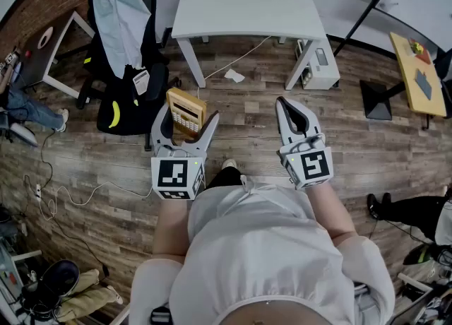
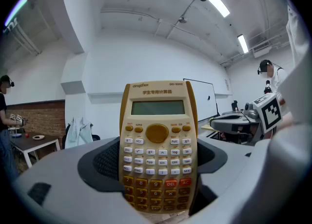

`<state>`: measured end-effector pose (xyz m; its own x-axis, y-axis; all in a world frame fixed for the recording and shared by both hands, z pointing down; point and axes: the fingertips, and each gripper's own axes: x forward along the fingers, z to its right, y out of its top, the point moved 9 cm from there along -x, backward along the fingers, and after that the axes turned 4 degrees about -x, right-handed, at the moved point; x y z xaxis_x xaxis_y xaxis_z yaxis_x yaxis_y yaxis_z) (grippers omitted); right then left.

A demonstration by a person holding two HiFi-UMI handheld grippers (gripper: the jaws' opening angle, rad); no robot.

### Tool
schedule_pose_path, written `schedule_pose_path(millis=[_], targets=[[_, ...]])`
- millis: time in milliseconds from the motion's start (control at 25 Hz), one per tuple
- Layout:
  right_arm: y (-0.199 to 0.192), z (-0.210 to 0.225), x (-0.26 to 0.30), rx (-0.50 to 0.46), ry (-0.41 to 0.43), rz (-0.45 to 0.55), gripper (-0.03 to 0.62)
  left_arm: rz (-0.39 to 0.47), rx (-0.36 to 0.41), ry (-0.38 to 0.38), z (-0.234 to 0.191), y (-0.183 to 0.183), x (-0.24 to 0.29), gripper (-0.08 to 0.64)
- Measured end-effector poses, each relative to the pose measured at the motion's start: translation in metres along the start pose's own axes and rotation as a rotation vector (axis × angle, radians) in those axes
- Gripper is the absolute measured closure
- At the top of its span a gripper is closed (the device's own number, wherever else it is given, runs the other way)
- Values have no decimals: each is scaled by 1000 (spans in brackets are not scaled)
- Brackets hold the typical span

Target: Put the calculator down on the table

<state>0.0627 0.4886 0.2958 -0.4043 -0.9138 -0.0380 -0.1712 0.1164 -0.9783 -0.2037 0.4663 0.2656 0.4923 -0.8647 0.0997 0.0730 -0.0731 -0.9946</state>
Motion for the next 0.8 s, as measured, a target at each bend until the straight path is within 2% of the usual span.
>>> schedule_pose_path(millis=[520, 800], targets=[[-7, 16, -7, 45, -24, 3, 589, -18, -10, -19, 14, -3, 11, 147], [-17, 28, 18, 68, -28, -15, 588, -36, -18, -20, 2, -9, 36, 147]])
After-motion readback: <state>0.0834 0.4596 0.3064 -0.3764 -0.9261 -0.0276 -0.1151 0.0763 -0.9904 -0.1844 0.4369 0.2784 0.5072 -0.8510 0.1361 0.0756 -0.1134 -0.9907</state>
